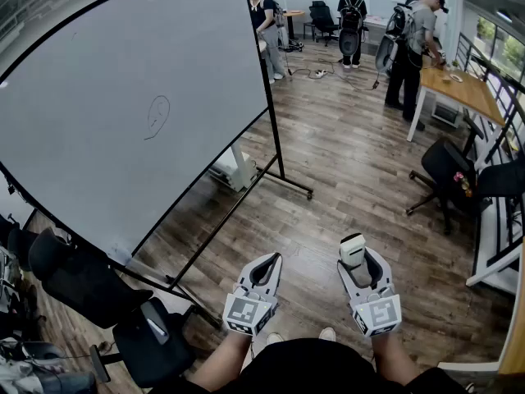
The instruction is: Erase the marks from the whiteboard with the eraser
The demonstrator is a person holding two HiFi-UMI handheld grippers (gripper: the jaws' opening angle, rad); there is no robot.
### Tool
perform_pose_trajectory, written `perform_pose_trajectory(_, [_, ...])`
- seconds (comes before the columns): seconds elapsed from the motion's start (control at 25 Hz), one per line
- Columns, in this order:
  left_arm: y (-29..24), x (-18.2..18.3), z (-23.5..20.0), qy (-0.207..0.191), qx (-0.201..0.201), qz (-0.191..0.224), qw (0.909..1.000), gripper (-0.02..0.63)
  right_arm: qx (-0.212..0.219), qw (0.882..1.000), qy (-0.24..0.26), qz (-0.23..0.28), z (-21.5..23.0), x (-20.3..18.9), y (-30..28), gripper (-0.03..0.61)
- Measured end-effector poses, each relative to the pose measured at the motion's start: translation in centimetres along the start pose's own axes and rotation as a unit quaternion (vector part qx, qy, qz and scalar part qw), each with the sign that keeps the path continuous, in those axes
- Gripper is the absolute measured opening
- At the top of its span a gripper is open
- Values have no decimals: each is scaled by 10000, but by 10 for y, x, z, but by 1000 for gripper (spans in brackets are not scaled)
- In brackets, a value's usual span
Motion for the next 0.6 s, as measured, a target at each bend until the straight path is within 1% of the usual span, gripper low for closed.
perform_pose_trajectory(0.24, [-2,14,-15,-66,53,168,9998,20,-70,9995,186,230,-3,17,-11,270])
perform_pose_trajectory(0.36, [1,20,-33,-103,111,223,9996,20,-141,9993,210,271,-15,22,-23,270])
perform_pose_trajectory(0.48, [10,20,-50,20,230,234,9995,20,-56,9997,86,235,-26,26,-36,270])
perform_pose_trajectory(0.6, [22,8,-67,79,235,85,9997,20,-49,9993,-135,337,-35,30,-41,272])
Point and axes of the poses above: the fingertips, and each gripper's own axes: y backward along the fingers, z to its right, x out of its top, the point moved 9 cm from there along y, backward along the fingers, and after that the axes turned 11 degrees about x, right-handed, at the moved point
